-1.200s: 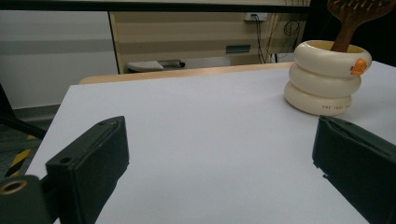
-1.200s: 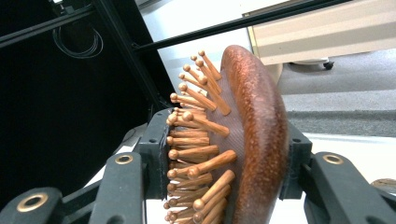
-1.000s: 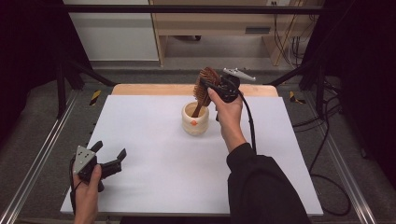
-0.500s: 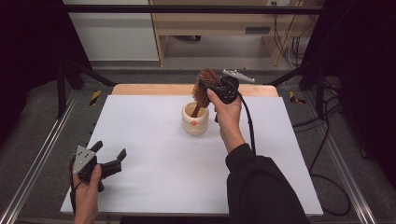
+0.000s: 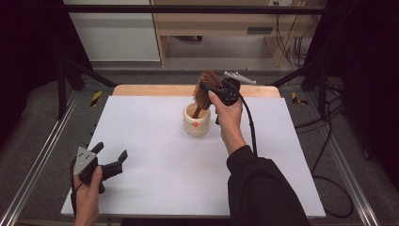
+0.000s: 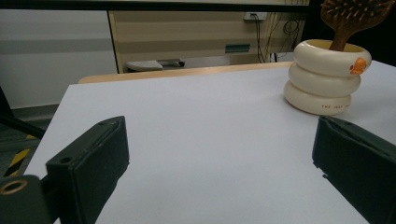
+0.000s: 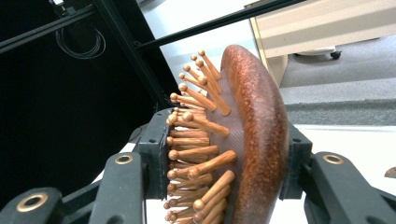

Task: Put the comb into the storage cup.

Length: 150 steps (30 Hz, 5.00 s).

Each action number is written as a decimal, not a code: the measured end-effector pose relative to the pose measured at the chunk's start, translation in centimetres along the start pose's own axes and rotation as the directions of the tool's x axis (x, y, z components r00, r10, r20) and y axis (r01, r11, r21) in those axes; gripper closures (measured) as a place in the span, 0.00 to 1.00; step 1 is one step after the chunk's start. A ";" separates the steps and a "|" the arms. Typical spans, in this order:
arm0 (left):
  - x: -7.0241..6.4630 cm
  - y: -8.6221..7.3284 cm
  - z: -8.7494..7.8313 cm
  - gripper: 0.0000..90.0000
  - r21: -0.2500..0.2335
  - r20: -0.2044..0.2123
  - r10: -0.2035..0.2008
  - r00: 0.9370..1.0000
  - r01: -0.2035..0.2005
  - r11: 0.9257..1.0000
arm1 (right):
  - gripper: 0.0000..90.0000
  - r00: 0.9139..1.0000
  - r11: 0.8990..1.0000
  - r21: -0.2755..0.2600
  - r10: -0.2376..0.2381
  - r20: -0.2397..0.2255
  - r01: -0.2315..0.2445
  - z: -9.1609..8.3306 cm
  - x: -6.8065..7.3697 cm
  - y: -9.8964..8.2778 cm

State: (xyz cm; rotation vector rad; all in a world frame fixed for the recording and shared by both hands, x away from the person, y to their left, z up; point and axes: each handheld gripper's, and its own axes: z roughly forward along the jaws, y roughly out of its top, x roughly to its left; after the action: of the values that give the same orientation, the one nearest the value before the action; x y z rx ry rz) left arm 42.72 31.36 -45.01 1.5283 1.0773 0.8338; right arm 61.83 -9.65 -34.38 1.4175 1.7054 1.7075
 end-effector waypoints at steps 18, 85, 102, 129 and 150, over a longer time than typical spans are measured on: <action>0.0 0.0 0.0 0.04 0.001 0.002 0.000 1.000 0.000 1.000 | 0.55 1.000 1.000 0.008 0.022 -0.010 -0.022 0.3 -0.3 -0.5; -0.1 0.0 0.1 0.05 0.002 0.011 0.001 1.000 -0.001 1.000 | 0.54 0.994 0.993 0.020 0.112 -0.001 -0.112 0.8 -2.2 -1.7; -0.1 0.0 0.1 0.05 0.001 0.012 0.001 1.000 -0.001 1.000 | 0.52 0.993 0.992 0.034 0.121 0.006 -0.121 0.6 -2.9 -1.7; -0.1 0.0 0.1 0.05 0.001 0.011 0.000 1.000 0.000 1.000 | 0.51 0.992 0.991 0.035 0.125 0.006 -0.126 0.7 -3.1 -1.8; 0.0 0.0 0.1 0.05 0.002 0.010 0.000 1.000 0.000 1.000 | 0.47 0.993 0.992 0.040 0.121 0.006 -0.121 0.6 -3.2 -1.7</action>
State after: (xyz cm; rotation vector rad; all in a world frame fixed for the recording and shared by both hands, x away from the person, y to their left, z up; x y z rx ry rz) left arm 42.82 31.27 -45.04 1.5319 1.0716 0.8248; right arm 63.10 -11.51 -37.28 1.5709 1.6918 1.7406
